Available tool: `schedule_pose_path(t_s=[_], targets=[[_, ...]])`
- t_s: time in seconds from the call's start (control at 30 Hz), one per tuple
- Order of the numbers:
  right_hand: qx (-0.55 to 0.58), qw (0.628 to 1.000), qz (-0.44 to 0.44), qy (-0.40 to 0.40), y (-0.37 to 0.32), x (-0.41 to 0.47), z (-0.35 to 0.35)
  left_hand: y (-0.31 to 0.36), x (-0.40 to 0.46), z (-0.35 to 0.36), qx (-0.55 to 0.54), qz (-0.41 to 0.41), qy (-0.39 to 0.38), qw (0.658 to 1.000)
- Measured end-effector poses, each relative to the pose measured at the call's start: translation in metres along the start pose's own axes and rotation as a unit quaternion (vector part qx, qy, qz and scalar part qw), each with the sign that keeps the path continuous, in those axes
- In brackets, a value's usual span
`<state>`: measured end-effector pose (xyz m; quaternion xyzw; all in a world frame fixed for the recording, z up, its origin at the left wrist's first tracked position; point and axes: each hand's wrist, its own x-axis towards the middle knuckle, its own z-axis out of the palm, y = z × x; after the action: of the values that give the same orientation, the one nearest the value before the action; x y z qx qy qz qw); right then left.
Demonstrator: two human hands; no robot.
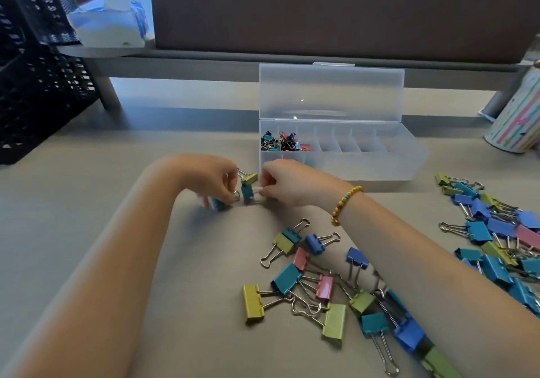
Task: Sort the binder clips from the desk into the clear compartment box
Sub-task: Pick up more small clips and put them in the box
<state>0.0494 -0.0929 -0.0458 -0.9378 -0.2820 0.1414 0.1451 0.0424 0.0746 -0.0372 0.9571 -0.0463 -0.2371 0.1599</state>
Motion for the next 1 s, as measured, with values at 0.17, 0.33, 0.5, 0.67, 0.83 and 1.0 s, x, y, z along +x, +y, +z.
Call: schedule_pose_path(t_s=[0.17, 0.33, 0.5, 0.67, 0.83, 1.0], targets=[[0.201, 0.973, 0.015, 0.114, 0.016, -0.010, -0.046, 0.015, -0.011, -0.025, -0.166, 0.052, 0.071, 0.982], [0.134, 0.935, 0.066, 0.322, 0.055, -0.001, -0.074, 0.052, 0.022, -0.031, -0.289, 0.109, 0.236, 0.921], [-0.032, 0.967, 0.101, 0.230, 0.078, 0.018, -0.064, 0.083, 0.058, -0.023, -0.400, 0.121, 0.303, 0.856], [-0.156, 0.963, 0.109, 0.192, 0.081, 0.033, -0.057, 0.087, 0.078, -0.015, -0.400, 0.106, 0.347, 0.842], [-0.231, 0.953, 0.059, 0.185, 0.081, 0.040, -0.060, 0.084, 0.084, -0.012, -0.389, 0.091, 0.334, 0.854], [-0.175, 0.979, 0.054, 0.086, 0.082, 0.037, -0.063, 0.084, 0.082, -0.013, -0.388, 0.091, 0.327, 0.857]])
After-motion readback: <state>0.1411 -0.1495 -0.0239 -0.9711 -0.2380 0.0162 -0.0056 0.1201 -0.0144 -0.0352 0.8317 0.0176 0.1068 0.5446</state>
